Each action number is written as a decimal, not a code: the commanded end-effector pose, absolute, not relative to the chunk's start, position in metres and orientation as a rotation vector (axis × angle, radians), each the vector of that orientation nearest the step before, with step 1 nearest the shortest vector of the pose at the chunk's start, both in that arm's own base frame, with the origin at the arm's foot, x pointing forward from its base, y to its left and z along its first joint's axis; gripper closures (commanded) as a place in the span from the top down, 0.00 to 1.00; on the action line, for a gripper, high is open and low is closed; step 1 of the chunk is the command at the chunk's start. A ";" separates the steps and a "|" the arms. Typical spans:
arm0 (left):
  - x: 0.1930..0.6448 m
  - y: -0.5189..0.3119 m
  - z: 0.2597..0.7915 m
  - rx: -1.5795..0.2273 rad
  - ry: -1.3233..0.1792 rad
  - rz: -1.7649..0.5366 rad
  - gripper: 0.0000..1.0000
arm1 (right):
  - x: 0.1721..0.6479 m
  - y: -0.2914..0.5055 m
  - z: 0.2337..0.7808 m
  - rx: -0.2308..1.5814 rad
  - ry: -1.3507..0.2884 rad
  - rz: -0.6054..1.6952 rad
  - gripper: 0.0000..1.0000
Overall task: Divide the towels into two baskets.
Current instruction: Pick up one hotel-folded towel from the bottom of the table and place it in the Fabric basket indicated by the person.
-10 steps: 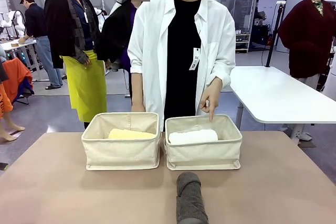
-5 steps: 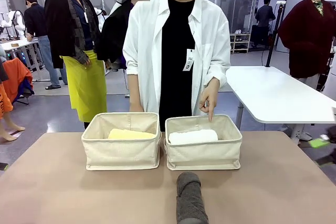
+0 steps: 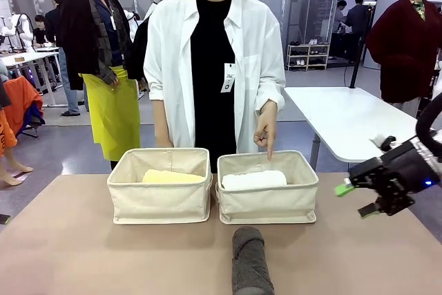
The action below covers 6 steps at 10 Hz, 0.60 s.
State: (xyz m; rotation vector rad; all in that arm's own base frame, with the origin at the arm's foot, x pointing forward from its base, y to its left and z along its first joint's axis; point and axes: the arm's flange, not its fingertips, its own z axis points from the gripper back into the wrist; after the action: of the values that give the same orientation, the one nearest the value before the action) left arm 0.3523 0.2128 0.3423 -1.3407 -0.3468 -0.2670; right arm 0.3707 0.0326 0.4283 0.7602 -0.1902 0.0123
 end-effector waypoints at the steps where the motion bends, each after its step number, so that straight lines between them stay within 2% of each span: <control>1: 0.348 0.214 0.346 -1.347 -0.355 -0.277 1.00 | 0.352 0.087 0.411 0.705 -0.213 -0.079 1.00; 6: 0.348 0.214 0.346 -1.347 -0.355 -0.277 1.00 | 0.355 0.179 0.377 0.568 -0.130 -0.018 1.00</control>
State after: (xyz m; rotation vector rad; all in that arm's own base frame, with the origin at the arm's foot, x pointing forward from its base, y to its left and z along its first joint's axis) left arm 0.3519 0.2133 0.3426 -1.3404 -0.3479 -0.2664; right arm 0.3657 0.1759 0.3842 0.6023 -0.1302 0.0066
